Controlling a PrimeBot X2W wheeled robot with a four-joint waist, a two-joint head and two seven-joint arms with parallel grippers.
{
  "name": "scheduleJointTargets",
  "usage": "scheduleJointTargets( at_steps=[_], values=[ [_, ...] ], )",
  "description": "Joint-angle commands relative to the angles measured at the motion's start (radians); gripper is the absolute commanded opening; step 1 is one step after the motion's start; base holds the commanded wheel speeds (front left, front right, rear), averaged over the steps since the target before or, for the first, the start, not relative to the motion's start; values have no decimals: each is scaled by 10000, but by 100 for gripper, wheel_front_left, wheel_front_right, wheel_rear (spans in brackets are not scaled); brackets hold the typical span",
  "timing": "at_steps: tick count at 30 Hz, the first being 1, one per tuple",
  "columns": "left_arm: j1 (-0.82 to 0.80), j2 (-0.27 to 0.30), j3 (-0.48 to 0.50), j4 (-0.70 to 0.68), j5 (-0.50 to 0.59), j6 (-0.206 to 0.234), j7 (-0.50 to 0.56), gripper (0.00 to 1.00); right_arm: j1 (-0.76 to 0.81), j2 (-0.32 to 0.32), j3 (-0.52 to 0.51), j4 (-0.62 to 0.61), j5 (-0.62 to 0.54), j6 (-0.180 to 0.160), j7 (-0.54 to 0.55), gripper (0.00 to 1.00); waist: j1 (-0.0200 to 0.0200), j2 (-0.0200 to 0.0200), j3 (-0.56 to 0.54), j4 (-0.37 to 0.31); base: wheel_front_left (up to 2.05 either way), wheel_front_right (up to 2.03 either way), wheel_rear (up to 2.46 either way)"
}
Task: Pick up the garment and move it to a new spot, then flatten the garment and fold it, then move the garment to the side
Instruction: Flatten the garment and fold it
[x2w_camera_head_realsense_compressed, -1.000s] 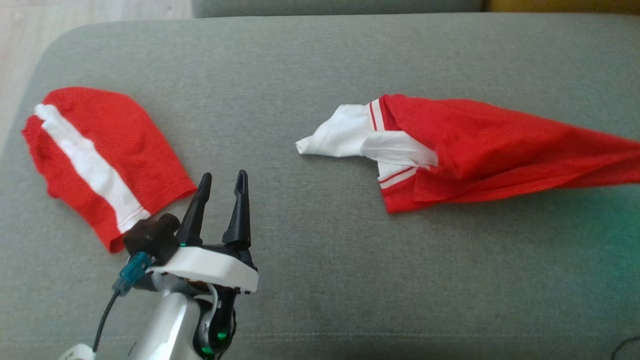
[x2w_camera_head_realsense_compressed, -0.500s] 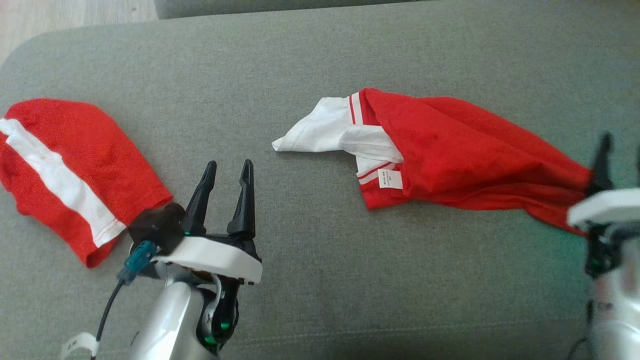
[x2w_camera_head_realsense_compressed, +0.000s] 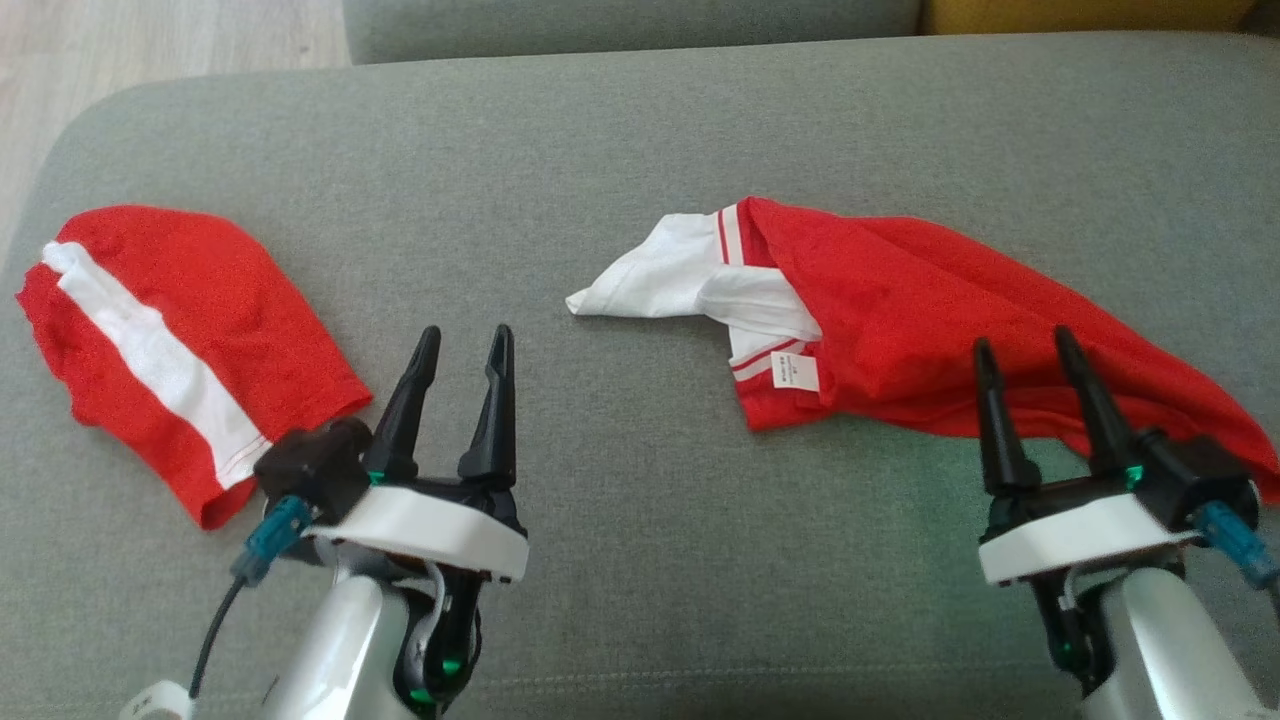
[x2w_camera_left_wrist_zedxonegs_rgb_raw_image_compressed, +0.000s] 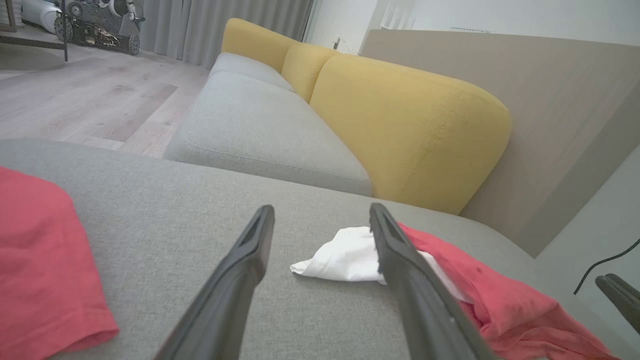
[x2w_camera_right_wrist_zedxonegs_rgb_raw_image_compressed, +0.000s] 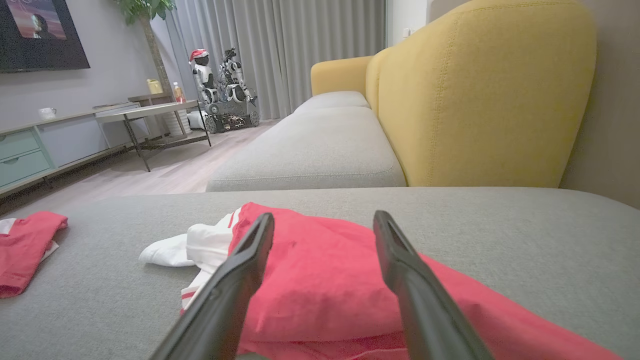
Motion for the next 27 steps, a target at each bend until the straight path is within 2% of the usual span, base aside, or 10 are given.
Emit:
scheduleJointTargets(
  at_steps=[1,7,15,22,23,24,25,27],
  values=[
    [-178,32,301,-350,31,-43,-51,100,-106,-16,266,-367,-77,-7,-131,100,0,0,-5,38,0,0,0],
    [-192,32,240,-403,4,4,-51,100,-98,-24,821,-404,-422,-7,-132,100,0,0,94,273,0,0,0],
    [-317,32,-68,-380,-132,105,-51,100,-922,-164,1558,1232,-939,-7,86,100,0,0,494,774,0,0,0],
    [-416,32,-220,-310,-226,191,-51,100,-1658,-273,1751,2400,-1013,-7,61,100,0,0,792,1165,0,0,0],
    [-428,32,-240,-300,-234,198,-51,100,-1728,-293,1754,2541,-1011,-7,59,54,0,0,805,1200,0,0,0],
    [-434,32,-256,-291,-242,207,-51,100,-1786,-302,1722,2651,-1005,-7,49,15,0,0,810,1226,0,0,0],
    [-434,32,-264,-284,-247,217,-51,100,-1836,-302,1682,2725,-986,-7,35,0,0,0,811,1243,0,0,0],
    [-430,32,-259,-278,-254,231,-51,100,-1873,-302,1645,2774,-953,-7,23,0,0,0,803,1252,0,0,0]
  ],
)
